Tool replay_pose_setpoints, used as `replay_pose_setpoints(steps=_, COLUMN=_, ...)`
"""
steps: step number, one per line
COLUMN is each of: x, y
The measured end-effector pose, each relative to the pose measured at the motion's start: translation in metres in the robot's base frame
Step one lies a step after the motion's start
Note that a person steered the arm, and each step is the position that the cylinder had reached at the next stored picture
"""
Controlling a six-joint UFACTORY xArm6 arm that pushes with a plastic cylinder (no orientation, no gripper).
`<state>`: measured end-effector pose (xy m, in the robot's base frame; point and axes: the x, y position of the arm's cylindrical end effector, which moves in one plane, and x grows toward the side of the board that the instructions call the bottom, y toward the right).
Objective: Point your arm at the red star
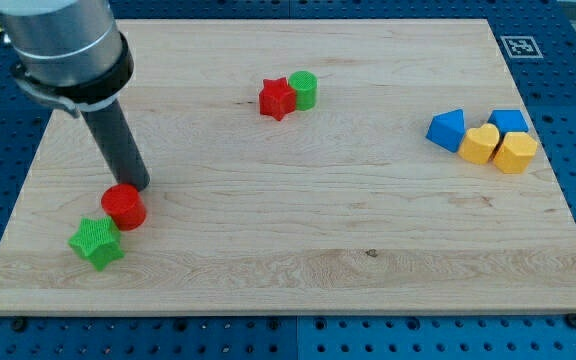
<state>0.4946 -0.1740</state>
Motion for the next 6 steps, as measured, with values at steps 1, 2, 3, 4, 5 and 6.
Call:
replay_pose_setpoints(steps=1, x=0.012, y=0.003)
replay_pose_setpoints(steps=2, x=-0.031, y=0.023)
replay_pose_setpoints(steps=3, x=-0.083, y=0.074)
replay_pose_setpoints(steps=4, x=-0.089, y=0.116)
replay_pose_setpoints(steps=5, x=-0.089, y=0.116)
replay_pose_setpoints(steps=6, x=-0.089, y=0.116)
